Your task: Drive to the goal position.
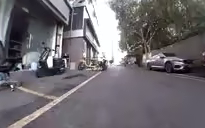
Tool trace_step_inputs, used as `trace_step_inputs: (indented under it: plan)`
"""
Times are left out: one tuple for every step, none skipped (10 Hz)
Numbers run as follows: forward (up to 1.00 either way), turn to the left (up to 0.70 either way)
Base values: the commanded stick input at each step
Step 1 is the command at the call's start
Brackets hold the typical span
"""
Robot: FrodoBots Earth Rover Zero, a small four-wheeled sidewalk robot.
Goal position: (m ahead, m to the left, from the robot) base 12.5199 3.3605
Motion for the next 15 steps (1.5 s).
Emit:
trace_step_inputs:
  plan:
    - [0.7, 0.0]
    - [0.7, 0.0]
    - [0.7, 0.0]
    - [0.7, 0.0]
    - [0.7, 0.0]
    - [0.7, 0.0]
    - [0.7, -0.01]
    - [0.7, -0.11]
    - [0.7, -0.14]
    - [0.7, -0.1]
    - [0.7, 0.0]
    - [0.7, 0.0]
    - [0.7, 0.0]
    - [0.7, 0.0]
    - [0.7, 0.0]
